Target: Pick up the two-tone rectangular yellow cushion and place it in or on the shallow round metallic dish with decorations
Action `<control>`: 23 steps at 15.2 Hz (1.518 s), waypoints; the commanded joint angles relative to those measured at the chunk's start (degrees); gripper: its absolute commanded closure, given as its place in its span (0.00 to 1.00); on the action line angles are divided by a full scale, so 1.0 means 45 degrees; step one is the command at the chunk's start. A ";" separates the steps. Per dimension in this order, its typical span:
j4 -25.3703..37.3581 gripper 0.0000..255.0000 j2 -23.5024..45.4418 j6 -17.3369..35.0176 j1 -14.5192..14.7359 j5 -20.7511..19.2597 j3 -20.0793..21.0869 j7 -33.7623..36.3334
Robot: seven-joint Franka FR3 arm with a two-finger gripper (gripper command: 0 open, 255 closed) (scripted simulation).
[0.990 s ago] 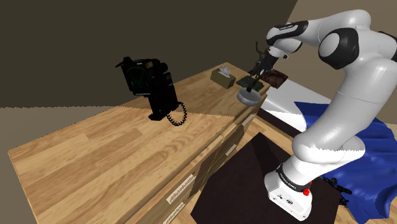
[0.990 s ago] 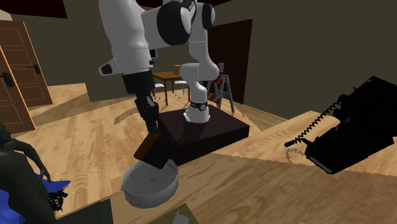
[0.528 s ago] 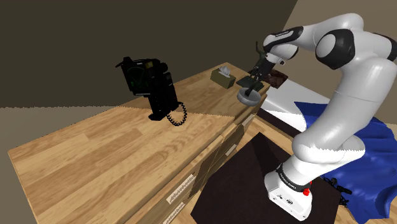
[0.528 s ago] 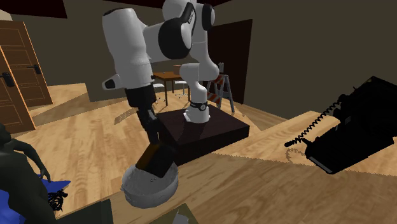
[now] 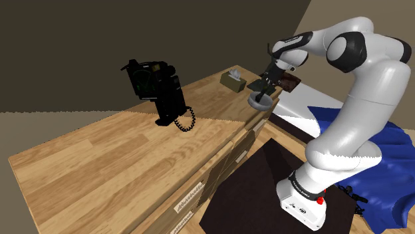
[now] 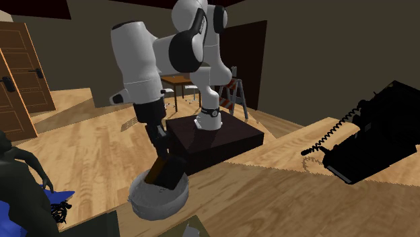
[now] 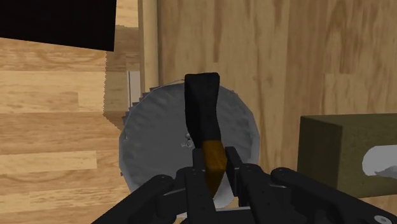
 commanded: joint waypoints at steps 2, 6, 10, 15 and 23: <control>-0.0101 1.00 0.0086 -0.0004 -0.0013 -0.0006 -0.0003 -0.0035; -0.0054 0.00 0.0108 -0.0028 -0.0011 -0.0007 -0.0002 -0.0024; -0.0030 0.00 0.0134 -0.0028 -0.0022 0.0000 -0.0004 -0.0039; 0.0561 0.00 -0.0619 -0.1360 -0.0083 -0.0305 -0.0165 0.0155; 0.0561 0.00 -0.0619 -0.1360 -0.0084 -0.0305 -0.0164 0.0156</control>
